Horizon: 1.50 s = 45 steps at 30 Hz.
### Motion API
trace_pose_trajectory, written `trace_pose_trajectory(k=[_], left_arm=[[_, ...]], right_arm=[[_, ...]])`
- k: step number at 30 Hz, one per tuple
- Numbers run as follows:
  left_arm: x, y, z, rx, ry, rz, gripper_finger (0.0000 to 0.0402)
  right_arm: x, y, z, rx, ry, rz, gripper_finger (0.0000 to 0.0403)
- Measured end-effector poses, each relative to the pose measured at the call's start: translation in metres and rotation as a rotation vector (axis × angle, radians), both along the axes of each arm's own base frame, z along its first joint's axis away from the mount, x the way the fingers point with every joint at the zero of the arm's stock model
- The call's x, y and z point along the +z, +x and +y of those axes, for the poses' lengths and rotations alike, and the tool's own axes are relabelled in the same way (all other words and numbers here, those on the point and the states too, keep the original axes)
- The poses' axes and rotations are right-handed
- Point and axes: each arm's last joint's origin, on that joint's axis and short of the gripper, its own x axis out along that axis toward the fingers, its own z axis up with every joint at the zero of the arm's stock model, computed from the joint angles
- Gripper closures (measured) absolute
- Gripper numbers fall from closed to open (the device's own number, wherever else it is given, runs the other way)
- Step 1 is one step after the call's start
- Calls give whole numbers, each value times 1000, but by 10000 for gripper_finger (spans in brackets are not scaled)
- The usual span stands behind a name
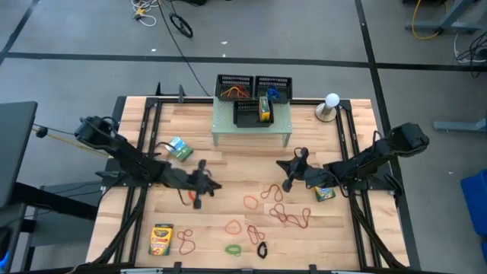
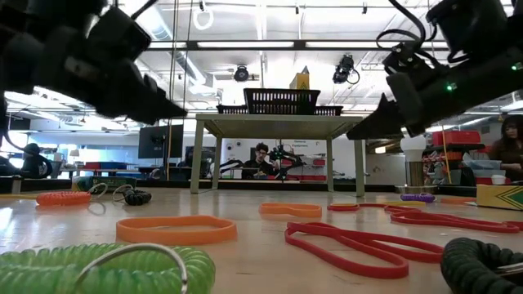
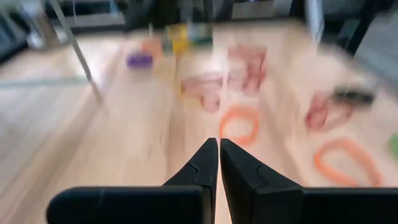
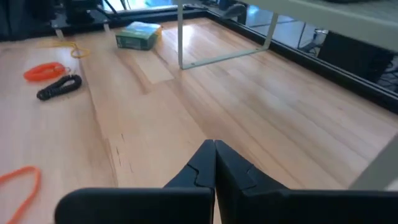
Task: Pick & Place Office Desk Supplies
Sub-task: Put the orange spiral keychain the top right black bin
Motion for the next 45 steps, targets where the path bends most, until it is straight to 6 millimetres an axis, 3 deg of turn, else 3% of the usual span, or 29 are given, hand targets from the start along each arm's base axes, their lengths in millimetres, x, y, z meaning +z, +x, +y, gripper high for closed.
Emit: trace_pose_trajectory(k=[6, 12, 19, 25, 32, 39, 45], left_arm=[[11, 14, -35, -2, 45, 242, 376], [25, 9, -69, -61, -2, 443, 343], [27, 17, -87, -219, -92, 434, 331], [36, 8, -91, -78, -73, 634, 348], [57, -14, -94, 134, -93, 909, 296], [51, -21, -88, 243, -10, 872, 251], [40, -27, -73, 226, 27, 909, 280]], right_arm=[[-6, -3, 2, -49, 1, 21, 400], [-24, -1, 3, -69, 13, 74, 400], [-38, 3, 3, -76, 9, 79, 400], [-42, 3, 3, -77, 6, 91, 400], [-41, 3, 3, -77, 8, 85, 400], [-41, 3, 4, -76, 8, 85, 400], [-41, 4, 4, -60, 18, 89, 400]])
